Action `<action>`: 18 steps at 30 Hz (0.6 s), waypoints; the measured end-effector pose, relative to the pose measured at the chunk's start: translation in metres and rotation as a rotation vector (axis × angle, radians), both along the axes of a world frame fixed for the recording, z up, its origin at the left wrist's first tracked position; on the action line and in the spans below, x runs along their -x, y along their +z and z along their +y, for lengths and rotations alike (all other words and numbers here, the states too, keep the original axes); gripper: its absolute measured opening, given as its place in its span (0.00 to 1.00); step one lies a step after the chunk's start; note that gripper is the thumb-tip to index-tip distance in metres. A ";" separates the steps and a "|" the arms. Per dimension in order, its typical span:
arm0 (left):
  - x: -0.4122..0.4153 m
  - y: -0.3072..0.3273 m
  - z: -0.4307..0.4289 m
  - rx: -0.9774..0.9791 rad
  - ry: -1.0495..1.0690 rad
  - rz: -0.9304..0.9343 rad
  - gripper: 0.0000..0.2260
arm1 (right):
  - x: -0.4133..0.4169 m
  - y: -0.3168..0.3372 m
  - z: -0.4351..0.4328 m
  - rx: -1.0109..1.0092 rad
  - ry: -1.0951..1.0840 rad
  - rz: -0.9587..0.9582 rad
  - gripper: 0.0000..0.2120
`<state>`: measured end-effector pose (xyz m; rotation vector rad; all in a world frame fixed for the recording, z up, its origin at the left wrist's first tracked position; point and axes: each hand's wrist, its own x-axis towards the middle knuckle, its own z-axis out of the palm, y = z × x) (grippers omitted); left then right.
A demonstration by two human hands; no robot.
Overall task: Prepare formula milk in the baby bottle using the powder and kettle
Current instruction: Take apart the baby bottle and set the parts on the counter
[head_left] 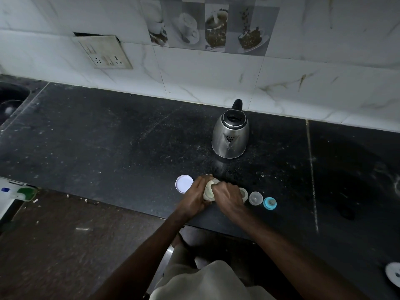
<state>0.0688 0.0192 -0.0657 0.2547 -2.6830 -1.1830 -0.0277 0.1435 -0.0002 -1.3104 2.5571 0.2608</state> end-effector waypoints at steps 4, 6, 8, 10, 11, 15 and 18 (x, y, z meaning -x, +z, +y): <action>-0.001 -0.001 -0.001 -0.006 -0.004 0.014 0.34 | 0.002 -0.005 0.002 0.065 -0.055 -0.126 0.17; -0.001 -0.002 -0.002 -0.016 -0.003 0.010 0.33 | 0.001 -0.006 0.003 0.091 -0.088 -0.188 0.17; -0.001 -0.001 -0.002 -0.013 -0.003 0.012 0.33 | 0.001 -0.004 0.003 0.106 -0.097 -0.205 0.14; 0.000 0.000 -0.002 -0.008 -0.007 0.016 0.32 | 0.001 -0.002 0.003 0.144 -0.100 -0.202 0.13; 0.000 0.000 -0.002 -0.010 -0.010 0.019 0.32 | 0.001 -0.002 0.003 0.152 -0.106 -0.201 0.13; 0.001 -0.001 0.000 -0.011 -0.015 0.025 0.32 | 0.001 -0.001 0.004 0.097 -0.081 -0.183 0.13; 0.000 -0.002 0.002 -0.007 -0.020 0.032 0.32 | 0.002 -0.002 0.005 0.039 -0.066 -0.127 0.13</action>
